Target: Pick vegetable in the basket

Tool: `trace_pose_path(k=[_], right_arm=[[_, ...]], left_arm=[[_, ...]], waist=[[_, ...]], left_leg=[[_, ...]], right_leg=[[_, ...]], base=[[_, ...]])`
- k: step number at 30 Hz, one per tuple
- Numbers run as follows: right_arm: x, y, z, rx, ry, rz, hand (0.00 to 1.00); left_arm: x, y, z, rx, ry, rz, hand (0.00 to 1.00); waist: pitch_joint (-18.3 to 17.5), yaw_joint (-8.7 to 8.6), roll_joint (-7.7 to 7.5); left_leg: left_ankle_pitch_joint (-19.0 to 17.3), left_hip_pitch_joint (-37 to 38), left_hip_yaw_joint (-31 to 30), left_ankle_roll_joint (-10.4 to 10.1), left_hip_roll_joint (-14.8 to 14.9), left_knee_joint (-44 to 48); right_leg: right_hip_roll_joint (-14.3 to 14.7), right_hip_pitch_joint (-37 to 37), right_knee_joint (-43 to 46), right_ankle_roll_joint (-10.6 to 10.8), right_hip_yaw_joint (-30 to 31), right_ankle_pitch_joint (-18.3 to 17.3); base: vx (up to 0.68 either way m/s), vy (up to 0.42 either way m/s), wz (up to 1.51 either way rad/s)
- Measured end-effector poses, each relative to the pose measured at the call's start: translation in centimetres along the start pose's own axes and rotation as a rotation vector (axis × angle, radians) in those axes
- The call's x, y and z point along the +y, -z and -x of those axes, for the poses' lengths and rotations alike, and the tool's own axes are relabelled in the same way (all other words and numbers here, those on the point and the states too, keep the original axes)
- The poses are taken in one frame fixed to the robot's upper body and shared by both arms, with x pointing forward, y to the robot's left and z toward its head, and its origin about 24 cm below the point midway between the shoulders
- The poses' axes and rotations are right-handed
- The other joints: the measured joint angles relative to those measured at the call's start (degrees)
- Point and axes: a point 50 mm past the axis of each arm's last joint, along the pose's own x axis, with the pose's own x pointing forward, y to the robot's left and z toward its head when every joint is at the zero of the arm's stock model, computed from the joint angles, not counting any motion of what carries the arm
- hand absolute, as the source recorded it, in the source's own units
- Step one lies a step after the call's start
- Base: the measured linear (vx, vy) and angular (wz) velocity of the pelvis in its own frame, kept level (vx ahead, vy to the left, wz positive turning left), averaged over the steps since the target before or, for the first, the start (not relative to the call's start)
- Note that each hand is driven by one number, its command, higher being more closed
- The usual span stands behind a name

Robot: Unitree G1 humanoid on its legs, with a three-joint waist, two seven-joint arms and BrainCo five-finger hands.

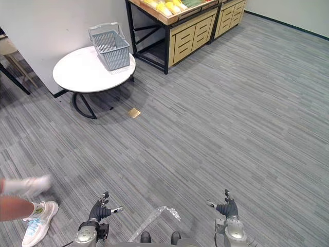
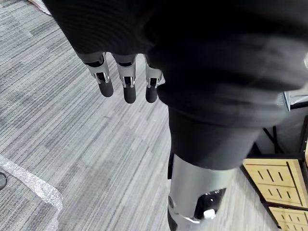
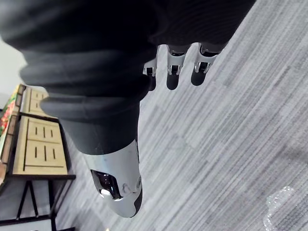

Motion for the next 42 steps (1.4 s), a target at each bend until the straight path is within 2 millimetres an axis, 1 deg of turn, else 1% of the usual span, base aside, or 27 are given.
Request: trace_pose_path(k=[1,4,9,12,15,17,20,23,25,26,27,28,29,30,31,32,33,34,35,36,37,38,39,40,41,42], right_arm=[[0.1,-0.2,0.0,-0.009,-0.008,0.007,0.0],[0.2,-0.5,-0.1,-0.027,-0.02,0.024,0.0],[0.2,-0.5,-0.1,-0.027,-0.02,0.039,0.0],[0.2,-0.3,0.0,-0.021,-0.018,0.04,0.0],[0.1,-0.1,0.1,-0.014,-0.013,0.04,0.0],[-0.3,0.4,0.4,0.001,0.001,0.037,0.0],[-0.6,0.4,0.4,0.008,0.022,0.032,0.0],[-0.7,0.3,0.3,0.009,0.032,0.019,0.0],[-0.6,0.0,0.0,-0.001,0.033,0.017,0.0],[-0.5,-0.5,-0.2,-0.014,0.032,0.015,0.0],[-0.5,-0.7,-0.3,-0.021,0.032,0.015,0.0],[-0.5,-1.0,-0.5,-0.03,0.037,0.016,0.0],[-0.6,-1.1,-0.5,-0.031,0.045,0.017,0.0],[-0.5,-1.1,-0.6,-0.03,0.046,0.017,0.0],[-0.4,-1.3,-0.7,-0.034,0.041,0.02,0.0],[0.1,-1.6,-0.7,-0.044,0.023,0.025,0.0],[0.4,-1.5,-0.6,-0.045,0.012,0.03,0.0],[0.6,-1.5,-0.6,-0.044,0.003,0.034,0.0],[0.7,-1.8,-0.6,-0.056,0.002,0.033,0.0],[0.7,-2.1,-0.7,-0.066,0.002,0.031,0.0],[0.6,-2.7,-0.8,-0.092,0.003,0.031,0.0],[0.5,-3.3,-1.0,-0.113,0.005,0.035,0.0],[0.4,-3.5,-1.1,-0.119,0.004,0.043,0.0],[0.3,-3.6,-1.1,-0.125,-0.003,0.063,0.0],[0.3,-3.7,-0.9,-0.131,-0.008,0.07,0.0],[0.3,-3.5,-0.6,-0.134,-0.01,0.073,0.0]], left_arm=[[0.3,-0.5,-0.1,-0.024,-0.012,0.003,0.0],[0.5,-0.8,-0.1,-0.041,-0.032,0.005,0.0],[1.0,-0.7,0.0,-0.037,-0.06,0.023,0.0],[1.5,-0.7,-0.1,-0.034,-0.079,0.033,0.0],[1.7,-0.1,0.2,-0.015,-0.088,0.035,0.0],[1.8,0.7,0.7,0.012,-0.094,0.042,0.0],[2.0,1.1,0.9,0.025,-0.113,0.066,0.0],[2.4,1.1,0.9,0.029,-0.148,0.102,0.0],[2.8,1.1,0.9,0.027,-0.169,0.123,0.0],[3.0,0.9,0.9,0.018,-0.176,0.136,0.0],[3.0,0.6,0.8,0.008,-0.177,0.141,0.0],[2.9,0.3,0.8,-0.008,-0.176,0.147,0.0],[2.9,-0.2,0.6,-0.027,-0.174,0.15,0.0],[2.9,-0.4,0.6,-0.035,-0.175,0.151,0.0],[2.8,-0.6,0.5,-0.037,-0.177,0.16,0.0],[3.0,-0.7,0.4,-0.043,-0.189,0.157,0.0],[3.1,-0.9,0.3,-0.048,-0.194,0.153,0.0],[3.3,-0.8,0.4,-0.046,-0.201,0.149,0.0],[3.3,-0.9,0.3,-0.047,-0.213,0.152,0.0],[3.3,-1.0,0.3,-0.05,-0.215,0.156,0.0],[3.2,-1.5,-0.1,-0.064,-0.213,0.162,0.0],[3.1,-2.2,-0.5,-0.08,-0.209,0.165,0.0],[3.0,-2.5,-0.8,-0.087,-0.206,0.168,0.0],[2.9,-3.1,-1.2,-0.1,-0.204,0.17,0.0],[3.0,-3.2,-1.4,-0.1,-0.209,0.168,0.0],[2.9,-3.0,-1.3,-0.092,-0.212,0.168,0.0]], waist=[[0.14,-0.21,0.15],[0.15,-0.61,0.19],[0.15,-0.7,0.19],[0.14,-0.72,0.18],[0.15,-0.83,0.26],[0.14,-0.79,0.31],[0.08,-0.68,0.26],[0.11,-0.51,0.19],[0.11,-0.3,0.19],[0.11,-0.16,0.28],[0.12,-0.06,0.29],[0.16,0.34,0.21],[0.41,0.7,-0.27],[0.61,0.76,-0.51],[1.02,0.81,-0.18],[1.82,0.61,-0.16],[2.16,0.44,-0.41],[2.5,0.2,-0.09],[2.64,0.21,-0.11],[2.82,0.0,0.0],[3.66,-0.72,0.69],[4.62,-1.25,1.6],[5.09,-1.51,2.09],[5.69,-1.97,1.75],[5.83,-2.38,1.07],[5.32,-2.74,0.16]], left_leg=[[-0.01,0.29,-0.13,-0.01,-0.03,-0.01],[-0.01,0.6,-0.21,-0.02,-0.02,0.0],[-0.03,0.62,-0.28,-0.03,0.02,0.0],[-0.32,0.62,-0.39,0.38,-0.03,-0.3],[-0.34,0.5,-0.72,0.44,0.09,-0.4],[-0.59,0.2,-0.62,0.11,0.12,-0.39],[-0.67,-1.72,-0.2,0.18,0.23,0.2],[-2.34,-4.32,0.01,0.5,0.44,3.06],[-4.41,-5.68,0.47,0.82,0.72,6.02],[-6.01,-6.95,0.8,1.07,0.82,8.04],[-6.74,-7.62,0.98,1.14,0.81,9.01],[-8.41,-8.8,1.38,1.46,0.57,11.21],[-10.33,-9.2,1.37,2.1,-0.09,12.84],[-11.08,-9.21,1.31,2.17,-0.56,13.15],[-12.86,-8.29,0.64,3.02,-0.86,13.94],[-13.69,-5.74,-0.26,3.83,-1.15,14.25],[-14.16,-4.73,-0.42,4.09,-1.26,14.51],[-15.68,-2.6,-0.84,4.37,-1.32,14.7],[-16.8,-0.18,-1.75,4.48,-1.29,14.22],[-17.17,1.12,-2.43,4.64,-1.13,13.57],[-17.54,3.62,-4.0,4.79,-0.21,11.94],[-17.51,5.97,-5.7,4.74,1.01,9.96],[-17.45,7.08,-6.55,4.58,1.61,9.3],[-17.4,8.77,-7.65,2.11,1.9,9.14],[-18.62,10.8,-9.33,-0.42,1.81,9.62],[-19.69,12.46,-10.52,-2.3,1.69,10.51]], right_leg=[[-0.05,0.38,-0.02,0.0,-0.05,0.0],[-0.07,0.74,-0.01,0.0,-0.1,0.0],[-0.07,0.77,-0.01,0.1,-0.18,-0.13],[-0.08,0.68,-0.03,-0.04,-0.27,-0.82],[0.0,0.44,0.17,-0.02,-0.75,-0.85],[0.04,-0.22,0.07,0.0,-0.75,-0.87],[0.04,-1.6,0.07,0.24,-0.66,-1.13],[-0.01,-2.76,0.09,0.58,-0.46,-1.17],[0.02,-2.99,0.33,1.0,-0.09,-1.4],[-0.05,-4.0,1.87,1.61,0.21,-2.53],[-0.17,-4.87,3.06,1.64,0.31,-3.3],[-0.75,-6.94,7.06,2.46,0.35,-5.5],[-1.46,-8.61,11.5,2.65,0.44,-7.85],[-2.03,-9.23,14.11,2.89,0.32,-9.0],[-2.43,-11.79,21.85,3.94,0.06,-9.86],[-2.66,-15.97,32.72,4.15,-0.29,-10.31],[-2.63,-17.36,36.87,3.85,-0.48,-11.27],[-2.59,-19.67,39.86,2.66,-0.9,-13.49],[-2.43,-21.94,39.7,1.92,-2.1,-14.18],[-2.06,-23.16,38.75,1.71,-2.48,-14.27],[-1.21,-25.72,35.45,1.38,-3.47,-13.93],[0.51,-28.66,30.03,1.29,-4.74,-11.65],[1.11,-29.66,25.78,0.65,-5.2,-9.24],[1.81,-30.5,16.84,-0.42,-4.68,-3.08],[2.63,-30.81,9.57,-1.83,-4.19,4.01],[2.54,-30.72,8.32,-3.98,-3.03,11.31]], base=[[0.07,0.019,0.05],[0.07,0.017,0.03],[0.0,0.001,0.0],[-0.07,-0.004,0.02],[-0.1,-0.005,0.06],[-0.09,0.003,0.0],[-0.03,0.009,-0.03],[0.04,0.018,-0.05],[0.08,0.03,-0.13],[0.09,0.032,-0.12],[0.15,0.059,-0.11],[0.15,0.069,-0.06],[0.16,0.077,-0.03],[0.17,0.098,0.01],[0.25,0.108,0.11],[0.29,0.099,0.18],[0.37,0.069,0.26],[0.4,0.05,0.26],[0.43,0.05,0.27],[0.48,0.036,0.46],[0.63,-0.001,0.64],[0.64,-0.015,0.7],[0.68,-0.028,0.73],[0.65,-0.051,0.73],[0.82,-0.105,0.85],[0.58,-0.096,0.75]])
